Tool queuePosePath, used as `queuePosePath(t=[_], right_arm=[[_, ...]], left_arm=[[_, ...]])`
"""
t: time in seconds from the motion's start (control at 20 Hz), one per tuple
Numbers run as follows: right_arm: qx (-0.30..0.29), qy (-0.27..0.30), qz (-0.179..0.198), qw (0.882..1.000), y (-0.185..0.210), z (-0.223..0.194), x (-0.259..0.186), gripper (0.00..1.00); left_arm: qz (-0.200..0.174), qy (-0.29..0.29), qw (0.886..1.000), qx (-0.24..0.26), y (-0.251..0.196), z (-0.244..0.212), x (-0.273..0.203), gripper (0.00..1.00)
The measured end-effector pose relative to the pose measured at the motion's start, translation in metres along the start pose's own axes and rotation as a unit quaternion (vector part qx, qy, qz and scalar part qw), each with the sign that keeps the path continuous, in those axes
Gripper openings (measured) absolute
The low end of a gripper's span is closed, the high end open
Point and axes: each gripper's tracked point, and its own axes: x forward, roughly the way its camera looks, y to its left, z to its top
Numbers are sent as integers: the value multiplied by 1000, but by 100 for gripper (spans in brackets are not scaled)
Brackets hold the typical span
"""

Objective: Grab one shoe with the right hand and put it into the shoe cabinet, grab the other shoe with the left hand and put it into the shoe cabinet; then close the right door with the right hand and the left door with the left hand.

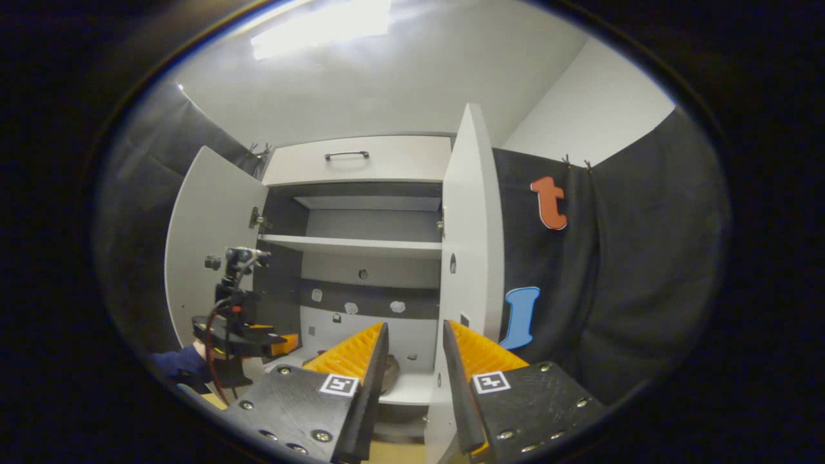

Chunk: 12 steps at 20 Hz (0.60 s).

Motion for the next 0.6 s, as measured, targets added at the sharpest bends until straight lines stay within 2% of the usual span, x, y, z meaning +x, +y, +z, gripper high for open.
queuePosePath(t=[0.1, 0.3, 0.6], right_arm=[[-1, -3, -16, 1000, -15, 4, -5, 50], [-5, -3, -45, 999, -44, 4, -10, 47], [-15, 3, -93, 996, -97, 0, -8, 47]], left_arm=[[-11, -21, 1000, -5, -8, 25, -25, 78], [-18, -53, 998, -6, -12, 64, -65, 78], [-20, -59, 998, -27, -13, 76, -98, 78]])
